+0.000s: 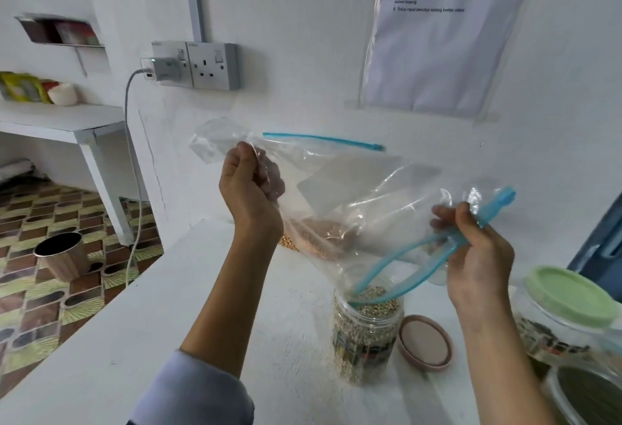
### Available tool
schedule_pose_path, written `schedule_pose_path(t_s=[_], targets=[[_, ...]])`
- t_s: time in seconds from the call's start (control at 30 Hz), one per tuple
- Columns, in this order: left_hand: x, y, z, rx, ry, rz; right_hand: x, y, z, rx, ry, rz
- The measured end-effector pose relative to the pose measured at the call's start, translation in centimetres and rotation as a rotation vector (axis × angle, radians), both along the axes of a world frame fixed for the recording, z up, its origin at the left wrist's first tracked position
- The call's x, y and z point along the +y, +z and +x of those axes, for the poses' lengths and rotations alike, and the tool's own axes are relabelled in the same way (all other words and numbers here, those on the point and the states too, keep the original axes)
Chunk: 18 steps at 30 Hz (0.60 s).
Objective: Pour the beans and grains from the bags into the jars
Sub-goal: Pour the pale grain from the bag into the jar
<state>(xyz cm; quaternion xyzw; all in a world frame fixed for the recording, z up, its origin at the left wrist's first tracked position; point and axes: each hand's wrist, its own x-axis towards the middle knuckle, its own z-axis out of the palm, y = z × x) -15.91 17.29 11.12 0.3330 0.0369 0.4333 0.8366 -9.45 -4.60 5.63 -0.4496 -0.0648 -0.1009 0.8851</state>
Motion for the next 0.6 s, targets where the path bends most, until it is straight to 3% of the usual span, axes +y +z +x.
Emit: schedule_pose_path(t_s=[0.6], targets=[[-1.5,2.3,1.0,-0.030,-0.060,0.070,-0.1,-0.4,0.4,0.029,-0.105,-0.018]])
